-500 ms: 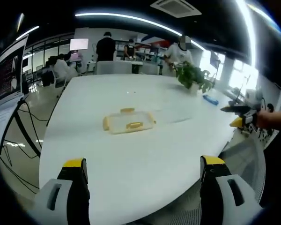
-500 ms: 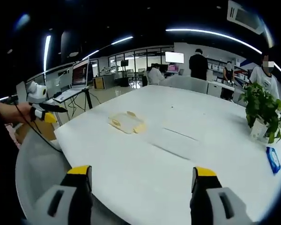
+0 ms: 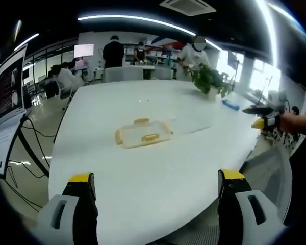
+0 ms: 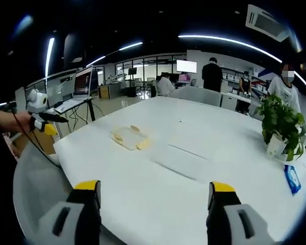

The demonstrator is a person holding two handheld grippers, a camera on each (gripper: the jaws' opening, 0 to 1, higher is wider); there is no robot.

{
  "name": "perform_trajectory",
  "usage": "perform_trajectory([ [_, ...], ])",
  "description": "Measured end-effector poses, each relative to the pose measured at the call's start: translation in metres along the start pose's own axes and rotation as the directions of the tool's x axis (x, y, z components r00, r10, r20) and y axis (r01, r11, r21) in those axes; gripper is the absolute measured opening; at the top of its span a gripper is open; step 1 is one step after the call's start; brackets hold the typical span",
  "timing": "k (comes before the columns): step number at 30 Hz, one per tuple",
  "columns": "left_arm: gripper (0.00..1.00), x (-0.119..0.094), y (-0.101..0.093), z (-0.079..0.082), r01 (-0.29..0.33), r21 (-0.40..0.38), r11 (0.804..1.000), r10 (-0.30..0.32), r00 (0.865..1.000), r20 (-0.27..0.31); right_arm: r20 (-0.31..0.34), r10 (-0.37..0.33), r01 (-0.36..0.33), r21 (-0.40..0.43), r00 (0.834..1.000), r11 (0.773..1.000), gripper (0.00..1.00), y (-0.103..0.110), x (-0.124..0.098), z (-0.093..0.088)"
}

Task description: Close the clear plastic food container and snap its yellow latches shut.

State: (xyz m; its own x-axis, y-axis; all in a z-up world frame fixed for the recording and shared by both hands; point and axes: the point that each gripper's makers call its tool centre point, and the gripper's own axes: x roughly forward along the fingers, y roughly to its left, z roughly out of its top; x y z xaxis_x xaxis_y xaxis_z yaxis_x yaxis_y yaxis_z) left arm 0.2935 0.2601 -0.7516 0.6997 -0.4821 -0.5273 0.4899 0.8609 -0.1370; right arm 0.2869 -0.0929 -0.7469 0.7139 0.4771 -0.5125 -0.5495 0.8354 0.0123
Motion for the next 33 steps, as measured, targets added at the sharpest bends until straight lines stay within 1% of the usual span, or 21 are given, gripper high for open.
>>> perform_trajectory([
  [4,0.99,0.002,0.001,0.000,0.003,-0.009,1.000,-0.003,1.000,0.003,0.011,-0.007,0.007,-0.001,1.000,1.000,0.87,-0.005,-0.001,0.005],
  [6,0.99,0.003,0.001,0.000,0.006,-0.005,1.000,-0.006,1.000,-0.003,0.006,-0.003,0.003,-0.008,1.000,1.000,0.87,-0.005,0.000,0.006],
  [17,0.99,0.003,0.008,0.005,0.001,-0.001,1.000,-0.001,1.000,0.002,-0.018,0.024,-0.024,-0.019,1.000,1.000,0.88,0.005,0.005,0.001],
  [24,0.99,0.001,0.011,0.004,-0.002,-0.001,1.000,0.002,1.000,0.000,-0.026,0.037,-0.038,-0.031,0.999,0.999,0.88,0.009,0.008,0.000],
  [29,0.99,-0.001,0.012,0.000,-0.005,0.003,1.000,0.005,1.000,-0.009,-0.026,0.038,-0.039,-0.029,0.999,0.999,0.88,0.011,0.009,-0.002],
  [31,0.99,-0.003,0.013,0.000,-0.006,0.001,1.000,0.006,1.000,-0.009,-0.015,0.034,-0.034,-0.018,0.999,0.999,0.87,0.011,0.009,-0.001],
  [33,0.99,-0.004,0.013,0.002,-0.010,-0.017,1.000,0.010,1.000,0.001,-0.011,0.035,-0.036,-0.017,0.999,0.999,0.87,0.014,0.010,0.000],
])
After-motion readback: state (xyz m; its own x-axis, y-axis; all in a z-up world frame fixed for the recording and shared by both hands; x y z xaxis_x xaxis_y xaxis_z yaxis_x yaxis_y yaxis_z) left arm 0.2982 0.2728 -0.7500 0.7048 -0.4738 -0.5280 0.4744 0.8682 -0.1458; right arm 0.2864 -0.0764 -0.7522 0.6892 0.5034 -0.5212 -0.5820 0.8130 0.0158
